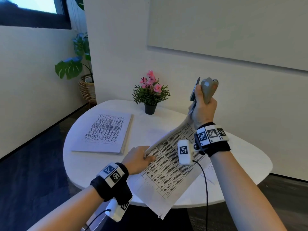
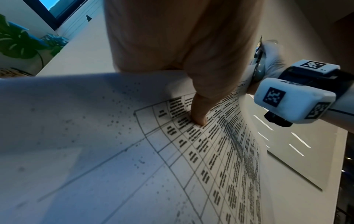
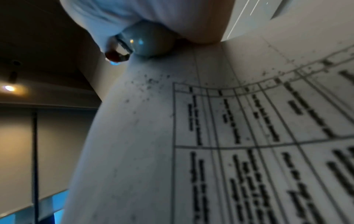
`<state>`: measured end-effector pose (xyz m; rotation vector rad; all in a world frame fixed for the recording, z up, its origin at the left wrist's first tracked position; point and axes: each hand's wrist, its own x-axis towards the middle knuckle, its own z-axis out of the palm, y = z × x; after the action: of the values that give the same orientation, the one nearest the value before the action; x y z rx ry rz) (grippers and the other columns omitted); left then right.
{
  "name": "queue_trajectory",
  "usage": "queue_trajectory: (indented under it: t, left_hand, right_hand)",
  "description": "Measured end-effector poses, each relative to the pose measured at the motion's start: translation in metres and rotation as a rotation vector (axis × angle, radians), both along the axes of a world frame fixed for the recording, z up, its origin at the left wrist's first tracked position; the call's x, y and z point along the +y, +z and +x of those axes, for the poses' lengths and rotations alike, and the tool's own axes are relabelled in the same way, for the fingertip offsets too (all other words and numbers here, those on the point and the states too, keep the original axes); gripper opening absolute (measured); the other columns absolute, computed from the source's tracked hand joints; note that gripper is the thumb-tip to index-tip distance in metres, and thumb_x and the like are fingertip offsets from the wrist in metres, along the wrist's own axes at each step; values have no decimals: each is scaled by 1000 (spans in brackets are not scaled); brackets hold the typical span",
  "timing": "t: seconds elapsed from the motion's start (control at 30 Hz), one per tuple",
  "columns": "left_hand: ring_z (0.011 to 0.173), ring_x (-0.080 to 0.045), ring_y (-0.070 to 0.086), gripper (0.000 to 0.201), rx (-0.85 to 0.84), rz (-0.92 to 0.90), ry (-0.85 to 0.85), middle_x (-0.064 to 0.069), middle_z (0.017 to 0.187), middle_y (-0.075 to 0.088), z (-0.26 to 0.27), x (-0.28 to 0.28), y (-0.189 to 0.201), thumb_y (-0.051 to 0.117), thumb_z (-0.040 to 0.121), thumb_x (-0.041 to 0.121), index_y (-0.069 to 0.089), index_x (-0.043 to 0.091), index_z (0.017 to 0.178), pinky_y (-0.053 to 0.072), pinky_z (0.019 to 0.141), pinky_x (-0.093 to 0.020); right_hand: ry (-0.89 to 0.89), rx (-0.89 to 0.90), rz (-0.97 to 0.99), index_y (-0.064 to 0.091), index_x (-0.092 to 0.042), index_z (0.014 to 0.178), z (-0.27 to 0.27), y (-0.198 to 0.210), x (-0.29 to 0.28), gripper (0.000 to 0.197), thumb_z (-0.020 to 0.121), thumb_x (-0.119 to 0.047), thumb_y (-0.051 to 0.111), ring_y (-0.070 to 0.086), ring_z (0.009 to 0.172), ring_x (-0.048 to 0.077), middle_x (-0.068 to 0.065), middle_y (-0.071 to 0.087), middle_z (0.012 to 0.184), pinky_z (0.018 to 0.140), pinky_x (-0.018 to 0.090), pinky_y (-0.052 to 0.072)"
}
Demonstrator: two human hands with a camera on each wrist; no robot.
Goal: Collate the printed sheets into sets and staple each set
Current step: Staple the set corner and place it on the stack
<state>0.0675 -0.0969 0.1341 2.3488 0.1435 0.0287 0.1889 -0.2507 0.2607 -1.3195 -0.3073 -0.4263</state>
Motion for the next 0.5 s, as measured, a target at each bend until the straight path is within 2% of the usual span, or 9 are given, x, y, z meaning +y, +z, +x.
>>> queue_trajectory:
  t: [0.07,0.17,0.2,0.27,0.33,0.37,0.43,0.5]
  left_hand:
    - [46,-7,43,19,21,18,-2,6,61,50,0,0,-4,58,94,32,55,15,87,31,40,-12]
    - [48,-9,43,21,66,21,18,4,61,48,1,7,-12,57,94,32,48,22,78,32,45,-18]
    - [50,-12,43,22,82,9,36,3,62,48,2,11,-15,57,94,32,47,22,78,33,46,-21]
    - [53,-18,42,24,99,0,90,-1,64,47,0,23,-19,56,95,33,46,20,78,32,49,-25]
    - [52,-17,41,25,78,-52,184,-1,62,46,-3,37,-22,57,95,31,44,18,77,32,49,-24]
    - [50,-15,41,25,58,-80,238,0,61,46,-5,45,-23,58,94,30,44,19,77,32,48,-24]
    - [50,-13,44,21,19,-111,333,0,60,49,-8,58,-24,61,92,27,47,18,80,33,48,-24]
    - [56,-15,50,17,-6,-151,396,-3,67,57,-8,68,-24,64,90,27,55,13,87,37,52,-24]
  right_hand:
    - [8,73,-60,53,-14,63,8,-7,-2,33,90,-30,62,45,42,14,-3,50,46,46,23,37]
    - [-6,206,-192,60,-18,79,30,-24,-12,24,83,-41,66,56,68,21,4,61,73,68,31,47]
    - [-53,254,-253,60,-17,86,38,-31,-19,27,79,-43,68,58,74,23,4,63,80,73,32,48]
    - [-210,412,-423,53,-11,104,57,-55,-38,43,77,-42,67,60,81,28,8,62,91,72,32,48]
    - [-292,656,-609,44,-1,117,73,-83,-58,56,82,-41,63,62,75,28,13,60,90,62,32,49]
    - [-284,745,-762,43,1,117,77,-95,-66,54,87,-41,58,59,70,26,14,57,85,60,31,49]
    - [-174,817,-1008,44,1,93,81,-119,-82,33,97,-32,46,46,71,18,10,45,75,67,28,44]
    - [-111,856,-1014,42,-8,73,78,-139,-93,29,99,-22,45,36,63,14,4,35,67,64,24,36]
